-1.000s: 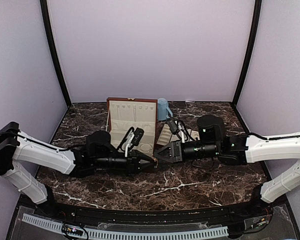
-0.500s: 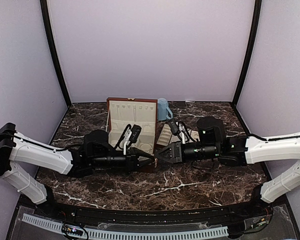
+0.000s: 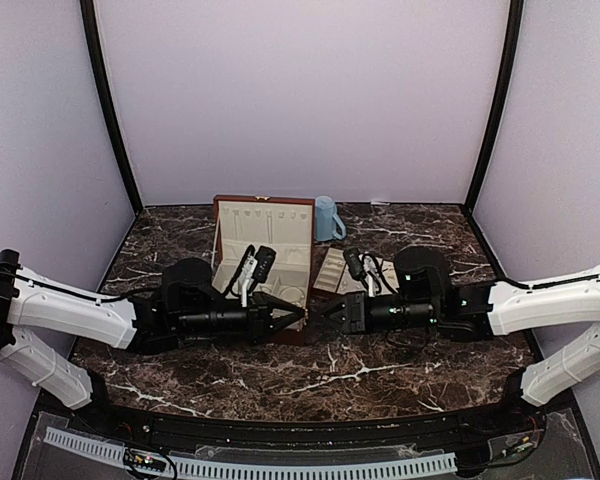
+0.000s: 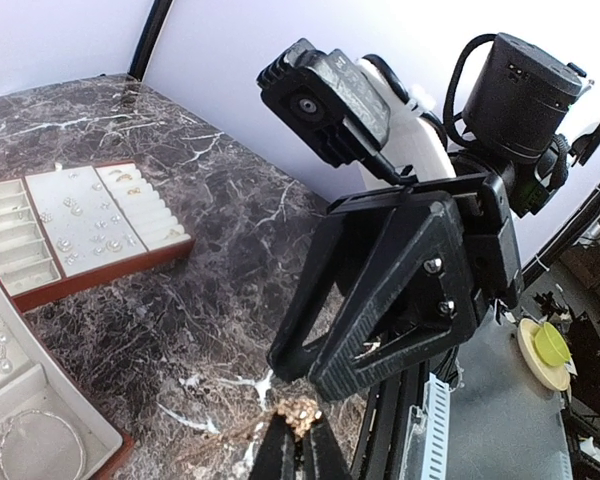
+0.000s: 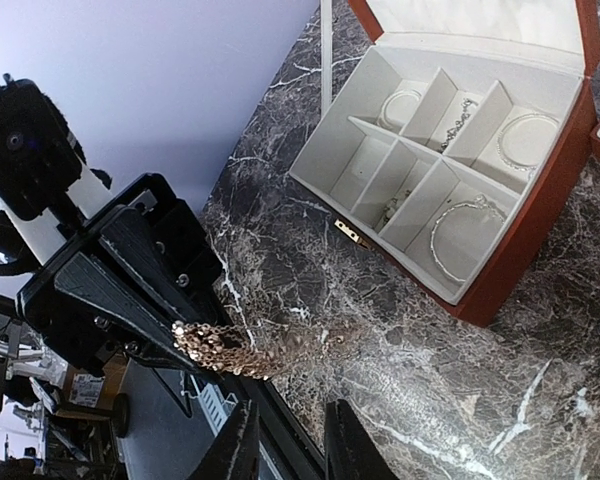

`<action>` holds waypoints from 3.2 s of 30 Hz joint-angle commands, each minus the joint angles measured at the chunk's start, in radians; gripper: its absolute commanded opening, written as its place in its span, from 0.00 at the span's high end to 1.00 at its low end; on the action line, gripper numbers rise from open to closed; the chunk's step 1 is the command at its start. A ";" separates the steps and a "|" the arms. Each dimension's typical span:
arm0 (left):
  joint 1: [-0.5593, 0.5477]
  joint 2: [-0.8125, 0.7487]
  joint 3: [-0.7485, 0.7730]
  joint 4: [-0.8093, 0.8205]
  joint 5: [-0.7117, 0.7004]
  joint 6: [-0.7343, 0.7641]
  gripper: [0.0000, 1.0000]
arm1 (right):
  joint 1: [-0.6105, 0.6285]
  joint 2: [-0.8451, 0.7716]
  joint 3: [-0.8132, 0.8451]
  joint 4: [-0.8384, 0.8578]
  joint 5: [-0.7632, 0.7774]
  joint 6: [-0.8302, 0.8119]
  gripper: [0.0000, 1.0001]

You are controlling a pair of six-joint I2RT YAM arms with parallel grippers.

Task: Organize the mixed jewelry
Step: Pass from the right arm to the left, then pass from the left arm to the right

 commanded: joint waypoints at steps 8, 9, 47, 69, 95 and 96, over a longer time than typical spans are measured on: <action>-0.002 -0.035 0.063 -0.185 -0.010 -0.008 1.00 | -0.009 -0.017 -0.072 0.133 0.000 -0.031 0.70; -0.002 -0.032 0.073 -0.205 -0.008 -0.020 1.00 | -0.010 -0.019 -0.079 0.147 -0.005 -0.037 0.70; -0.002 -0.070 0.189 -0.482 0.049 -0.180 1.00 | 0.095 0.135 0.009 0.199 0.054 -0.192 0.80; -0.002 -0.076 0.190 -0.470 0.061 -0.203 1.00 | 0.103 0.180 0.078 0.140 0.067 -0.270 0.82; -0.002 -0.102 0.189 -0.656 -0.066 -0.032 0.94 | 0.107 0.098 0.172 -0.216 0.051 -0.327 1.00; -0.002 -0.102 0.184 -0.656 -0.058 -0.023 0.93 | 0.106 0.104 0.176 -0.235 0.048 -0.322 1.00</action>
